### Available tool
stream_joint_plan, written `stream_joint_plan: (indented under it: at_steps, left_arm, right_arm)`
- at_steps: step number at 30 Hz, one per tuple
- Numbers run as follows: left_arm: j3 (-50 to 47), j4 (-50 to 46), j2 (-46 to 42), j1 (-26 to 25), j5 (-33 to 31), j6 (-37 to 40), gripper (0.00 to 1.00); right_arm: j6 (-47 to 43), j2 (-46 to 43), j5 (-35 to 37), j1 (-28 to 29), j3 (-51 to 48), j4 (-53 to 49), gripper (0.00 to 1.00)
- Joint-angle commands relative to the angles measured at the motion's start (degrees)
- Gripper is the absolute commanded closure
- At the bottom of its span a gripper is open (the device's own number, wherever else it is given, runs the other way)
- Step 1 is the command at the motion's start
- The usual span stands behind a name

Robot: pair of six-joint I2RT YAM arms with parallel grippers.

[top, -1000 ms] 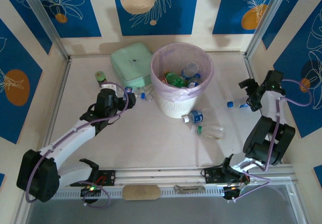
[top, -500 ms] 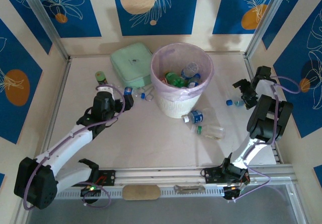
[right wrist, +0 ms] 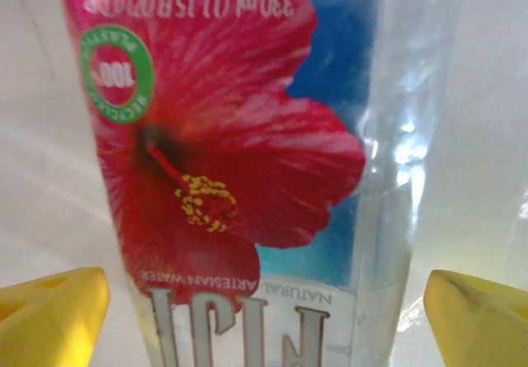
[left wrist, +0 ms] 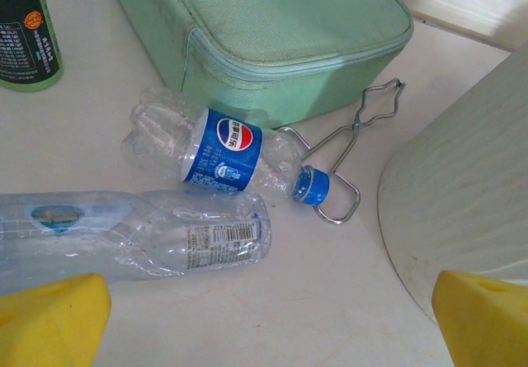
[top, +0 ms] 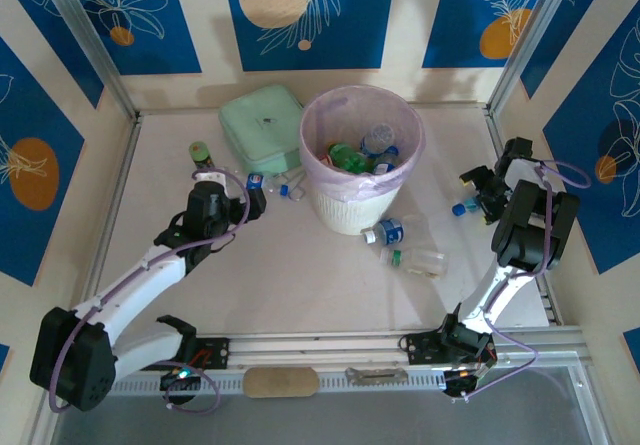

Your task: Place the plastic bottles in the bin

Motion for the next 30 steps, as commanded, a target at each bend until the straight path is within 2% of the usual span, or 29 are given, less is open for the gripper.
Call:
stream_joint_plan:
  at_steps: [1, 7, 12, 17, 25, 30]
  left_arm:
    - [1.2, 0.1, -0.4, 0.8, 0.5, -0.2, 0.00]
    - [0.7, 1.3, -0.7, 0.8, -0.3, -0.8, 0.00]
    - [1.4, 2.4, 0.6, 1.0, 0.5, -1.0, 0.00]
    - [2.1, 3.1, 2.3, 1.0, 1.3, -1.6, 0.00]
    - [2.9, 5.4, 5.4, 1.5, 2.8, -3.9, 0.00]
    - [3.8, 7.2, 7.9, 2.3, 5.2, -6.1, 0.00]
  right_arm:
    - [0.6, 2.1, 0.8, -0.4, 2.0, -1.8, 0.03]
    - [0.8, 2.3, 1.1, -0.2, 0.8, -0.7, 0.13]
    - [0.7, 1.5, 0.5, -0.2, -0.1, 0.3, 0.29]
    - [-0.2, -0.3, 0.4, 0.4, 0.0, 0.4, 0.41]
    - [-1.1, -8.8, -1.6, 2.4, 1.0, 1.1, 0.47]
    - [-1.7, -16.4, -5.2, 3.8, 2.8, 2.1, 0.49]
